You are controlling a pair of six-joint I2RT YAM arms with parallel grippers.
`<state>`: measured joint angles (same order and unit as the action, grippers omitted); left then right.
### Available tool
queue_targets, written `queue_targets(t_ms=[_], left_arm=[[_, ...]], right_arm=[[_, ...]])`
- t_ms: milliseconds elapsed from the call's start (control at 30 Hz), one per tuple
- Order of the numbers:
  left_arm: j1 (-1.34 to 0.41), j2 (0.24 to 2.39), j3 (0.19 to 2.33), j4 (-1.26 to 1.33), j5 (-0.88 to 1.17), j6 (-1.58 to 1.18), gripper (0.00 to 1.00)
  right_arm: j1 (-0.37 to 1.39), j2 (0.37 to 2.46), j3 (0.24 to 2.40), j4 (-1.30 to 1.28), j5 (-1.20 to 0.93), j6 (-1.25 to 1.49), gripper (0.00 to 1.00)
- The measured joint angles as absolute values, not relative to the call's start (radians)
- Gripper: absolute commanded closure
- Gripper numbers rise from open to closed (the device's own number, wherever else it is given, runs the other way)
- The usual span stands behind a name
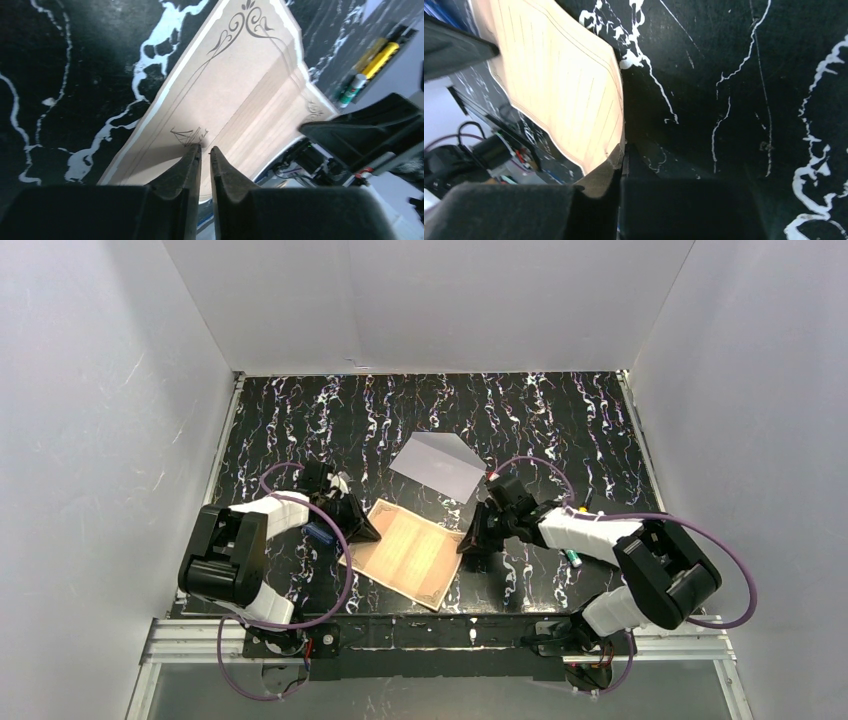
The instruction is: Place the letter into the envelope and seal it
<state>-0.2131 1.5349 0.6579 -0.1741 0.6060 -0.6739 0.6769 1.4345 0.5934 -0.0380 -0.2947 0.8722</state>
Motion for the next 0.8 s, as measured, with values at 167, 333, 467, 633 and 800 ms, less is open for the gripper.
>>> queue_targets(t_ms=[167,333,467,633,800], left_arm=[[-0.22,1.567,0.67,-0.228,0.563,-0.674,0.95],[-0.23,1.592,0.705,-0.27,0.554,-0.665,0.96],[-0.235,1.596,0.713,-0.281,0.548,-0.664,0.97],[-0.24,1.6,0.723,-0.294,0.54,-0.661,0.97],[-0.241,1.604,0.729,-0.301,0.538,-0.658,0.97]], right_arm=[[0.677,1.459,0.729,-0.199,-0.271,0.899,0.99],[0.677,1.491,0.882,-0.236,-0.294,0.912,0.99],[0.677,1.527,0.899,-0.174,-0.35,0.979,0.84],[0.679,1.591,0.899,-0.081,-0.409,1.078,0.49],[0.694,1.641,0.907,-0.024,-0.423,1.09,0.49]])
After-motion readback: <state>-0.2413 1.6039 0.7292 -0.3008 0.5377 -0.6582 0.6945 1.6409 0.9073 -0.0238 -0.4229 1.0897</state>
